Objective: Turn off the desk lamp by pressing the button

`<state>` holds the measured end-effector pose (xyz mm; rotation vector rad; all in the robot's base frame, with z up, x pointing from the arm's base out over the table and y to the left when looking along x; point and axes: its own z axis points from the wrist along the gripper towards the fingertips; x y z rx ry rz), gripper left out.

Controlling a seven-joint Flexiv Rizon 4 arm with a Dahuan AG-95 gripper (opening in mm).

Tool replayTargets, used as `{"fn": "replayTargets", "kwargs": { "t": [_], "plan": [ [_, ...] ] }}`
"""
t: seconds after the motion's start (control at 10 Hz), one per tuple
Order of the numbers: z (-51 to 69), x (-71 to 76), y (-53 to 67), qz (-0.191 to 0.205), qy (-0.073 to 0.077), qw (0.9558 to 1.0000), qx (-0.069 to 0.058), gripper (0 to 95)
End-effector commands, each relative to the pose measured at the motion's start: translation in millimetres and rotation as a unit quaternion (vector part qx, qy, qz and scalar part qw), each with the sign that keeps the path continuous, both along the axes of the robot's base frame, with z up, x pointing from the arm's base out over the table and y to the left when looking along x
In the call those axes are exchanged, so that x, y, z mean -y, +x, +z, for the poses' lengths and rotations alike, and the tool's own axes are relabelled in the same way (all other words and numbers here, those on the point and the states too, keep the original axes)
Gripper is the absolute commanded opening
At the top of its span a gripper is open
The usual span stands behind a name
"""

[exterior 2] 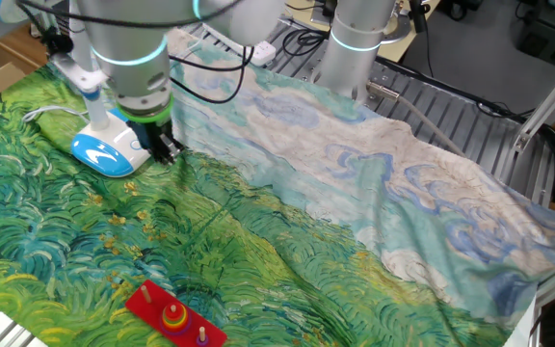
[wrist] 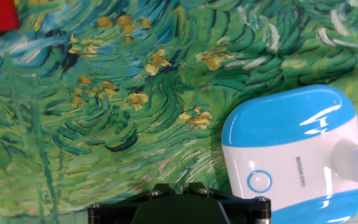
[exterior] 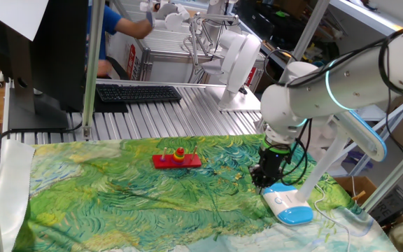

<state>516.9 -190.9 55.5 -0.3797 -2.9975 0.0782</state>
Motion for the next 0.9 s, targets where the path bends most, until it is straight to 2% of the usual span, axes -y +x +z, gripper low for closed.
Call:
{"fn": "replayTargets", "kwargs": {
  "t": [0.1, 0.5, 0.9],
  "plan": [
    [3.0, 2.4, 1.9, -0.02, -0.003, 0.9998, 0.002, 0.0],
    [9.7, 9.9, 2.7, -0.038, 0.002, 0.9993, -0.002, 0.0],
    [10.4, 10.9, 1.8, -0.047, 0.001, 0.9989, -0.003, 0.0]
  ]
}}
